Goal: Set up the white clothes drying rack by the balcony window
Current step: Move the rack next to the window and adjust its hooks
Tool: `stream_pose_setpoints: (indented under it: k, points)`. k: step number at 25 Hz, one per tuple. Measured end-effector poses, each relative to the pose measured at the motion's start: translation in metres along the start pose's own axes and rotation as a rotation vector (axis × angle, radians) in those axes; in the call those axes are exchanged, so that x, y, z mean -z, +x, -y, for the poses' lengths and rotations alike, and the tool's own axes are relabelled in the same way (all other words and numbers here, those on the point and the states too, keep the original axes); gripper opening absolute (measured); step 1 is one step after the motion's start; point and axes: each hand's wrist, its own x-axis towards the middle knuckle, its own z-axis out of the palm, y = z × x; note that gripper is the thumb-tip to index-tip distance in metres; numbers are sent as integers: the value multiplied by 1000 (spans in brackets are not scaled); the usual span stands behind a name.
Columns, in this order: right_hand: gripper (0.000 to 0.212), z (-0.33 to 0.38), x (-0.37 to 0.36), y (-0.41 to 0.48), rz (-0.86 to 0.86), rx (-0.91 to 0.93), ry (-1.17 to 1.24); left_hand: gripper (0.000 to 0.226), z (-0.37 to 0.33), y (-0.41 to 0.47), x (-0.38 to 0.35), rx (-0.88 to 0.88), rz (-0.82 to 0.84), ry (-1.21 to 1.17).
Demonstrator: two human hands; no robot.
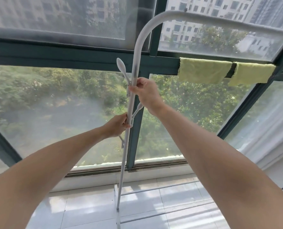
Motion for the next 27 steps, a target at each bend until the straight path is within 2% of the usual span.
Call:
stream_pose_setpoints:
  k: [6,10,16,20,27]
  points:
    - [12,0,-19,40,-75,-59,-102,8,20,30,25,-25,43,-5]
    - [13,-4,-30,50,-97,-65,-112,15,28,33,33,-28,43,-15]
    - [12,-5,-35,49,-84,-74,-68,8,36,33,34,-54,62,-4]
    - [15,-3,-31,42,-78,-86,-84,12,34,31,35,-73,87,3]
    - [15,5,-32,26,-65,-115,-61,10,31,23,30,-15,52,-42]
